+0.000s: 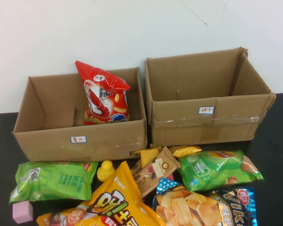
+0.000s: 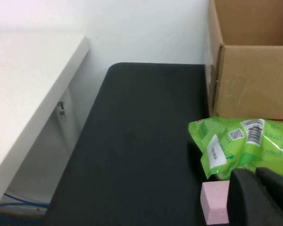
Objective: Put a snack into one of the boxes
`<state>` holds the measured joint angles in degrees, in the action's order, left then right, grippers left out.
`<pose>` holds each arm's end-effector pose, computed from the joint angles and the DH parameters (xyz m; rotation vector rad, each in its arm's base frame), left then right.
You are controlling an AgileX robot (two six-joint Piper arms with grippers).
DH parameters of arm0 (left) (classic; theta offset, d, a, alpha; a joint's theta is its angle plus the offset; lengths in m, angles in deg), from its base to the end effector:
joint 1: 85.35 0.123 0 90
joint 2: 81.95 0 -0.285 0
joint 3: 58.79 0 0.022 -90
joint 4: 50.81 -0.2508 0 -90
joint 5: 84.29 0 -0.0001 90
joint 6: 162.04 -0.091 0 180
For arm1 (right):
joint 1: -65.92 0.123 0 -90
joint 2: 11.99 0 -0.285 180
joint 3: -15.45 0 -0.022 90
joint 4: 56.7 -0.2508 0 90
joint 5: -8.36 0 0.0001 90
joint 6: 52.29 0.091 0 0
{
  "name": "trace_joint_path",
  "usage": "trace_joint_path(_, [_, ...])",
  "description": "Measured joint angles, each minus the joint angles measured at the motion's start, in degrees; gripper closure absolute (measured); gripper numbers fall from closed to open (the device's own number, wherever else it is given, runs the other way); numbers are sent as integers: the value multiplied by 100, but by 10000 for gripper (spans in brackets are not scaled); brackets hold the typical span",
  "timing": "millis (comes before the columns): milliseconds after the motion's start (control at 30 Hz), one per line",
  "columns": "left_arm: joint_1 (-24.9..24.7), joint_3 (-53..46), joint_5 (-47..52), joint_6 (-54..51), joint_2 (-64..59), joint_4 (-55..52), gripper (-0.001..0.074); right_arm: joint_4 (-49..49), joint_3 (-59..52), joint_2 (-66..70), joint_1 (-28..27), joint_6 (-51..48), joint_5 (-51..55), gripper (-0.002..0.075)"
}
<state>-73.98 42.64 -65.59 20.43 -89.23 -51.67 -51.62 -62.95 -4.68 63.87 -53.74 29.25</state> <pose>0.0528 0.0111 0.1763 -0.2105 1.8143 0.1240 0.0528 -0.0048 0.1740 -0.0454 1.8605 -0.1292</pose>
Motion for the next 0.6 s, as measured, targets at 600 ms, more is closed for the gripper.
trace_joint_path(600, [24, 12, 35, -12, 0, 0, 736, 0, 0, 0, 0, 0, 0, 727])
